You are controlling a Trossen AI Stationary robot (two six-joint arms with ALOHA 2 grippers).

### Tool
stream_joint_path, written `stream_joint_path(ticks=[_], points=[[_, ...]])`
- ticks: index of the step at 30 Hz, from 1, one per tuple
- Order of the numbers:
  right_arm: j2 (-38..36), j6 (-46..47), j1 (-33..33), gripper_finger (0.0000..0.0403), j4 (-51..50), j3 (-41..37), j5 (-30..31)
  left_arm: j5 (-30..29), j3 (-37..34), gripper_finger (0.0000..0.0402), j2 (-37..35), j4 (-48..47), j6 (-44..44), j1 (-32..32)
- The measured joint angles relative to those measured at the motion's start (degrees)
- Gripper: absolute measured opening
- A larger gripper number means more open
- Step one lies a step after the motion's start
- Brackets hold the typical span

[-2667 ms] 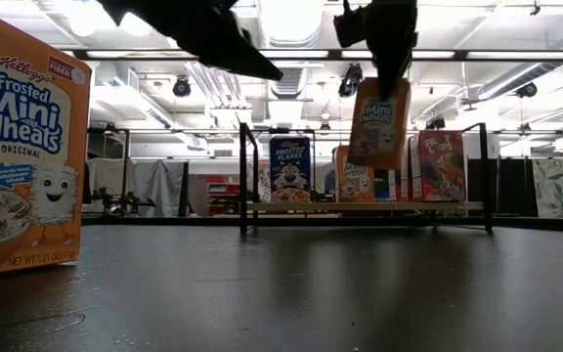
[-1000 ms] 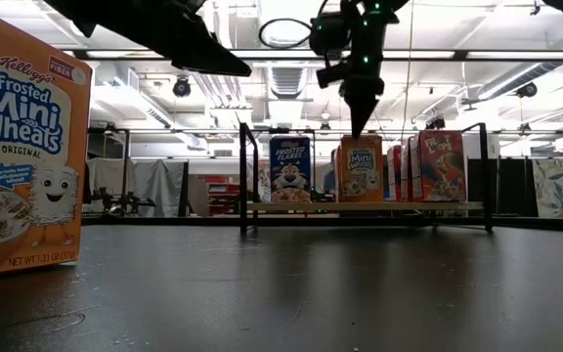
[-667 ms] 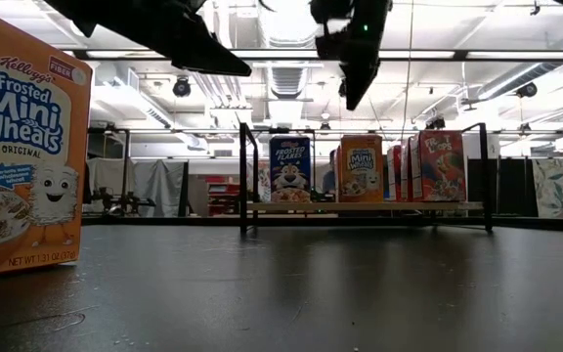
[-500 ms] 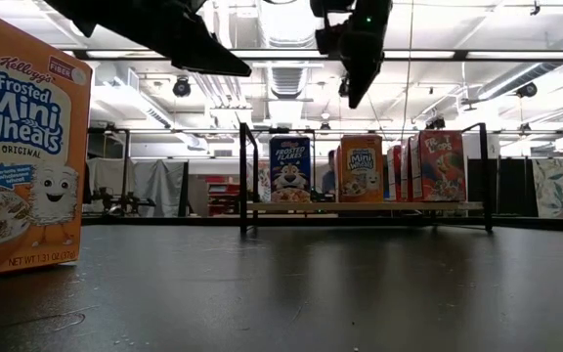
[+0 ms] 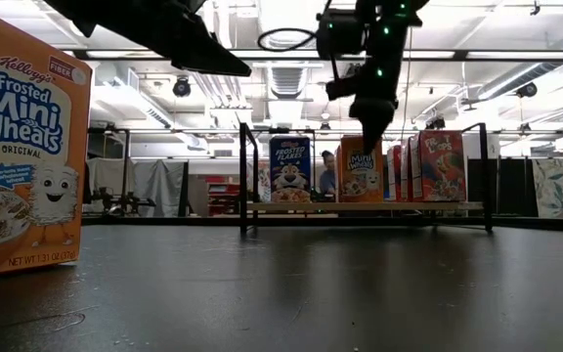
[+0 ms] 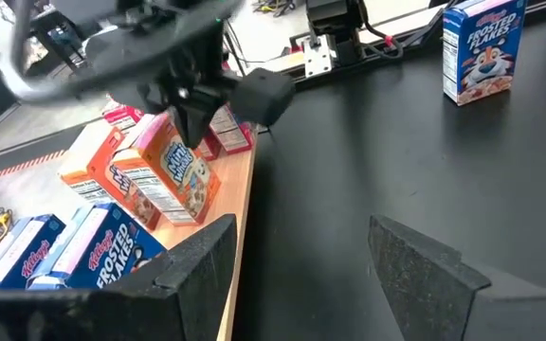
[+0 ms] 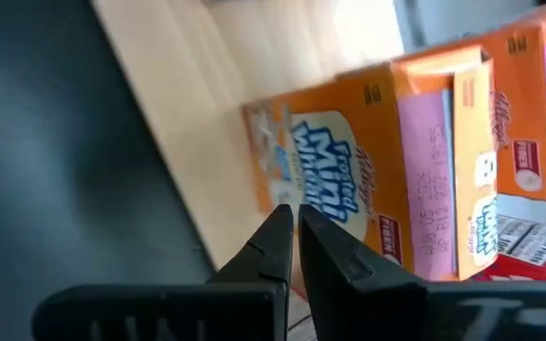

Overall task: Stack cereal on shelf
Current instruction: Put the right orange cereal box on the shelf aligned with the other orange cereal box

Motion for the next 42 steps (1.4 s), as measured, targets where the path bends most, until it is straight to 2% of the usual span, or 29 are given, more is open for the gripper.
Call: stream_joint_path(ticks=[8,16,42], points=[[-0.07,-2.94,-0.2,0.0011,2.4,-2.38,8.09,0.0,0.17,0.0223,-0.02,0.03,0.48,0.0],[-0.07,-6.2,-1.55,0.0011,3.17,-2.4,8.16,0.0,0.17,0.0223,-0.02,0.02,0.51,0.0],[-0.07,-6.93,-1.51,0.0011,6.08,-2.51,8.01,0.0,0.26,0.0223,-0.02,0.0,0.53,0.02]])
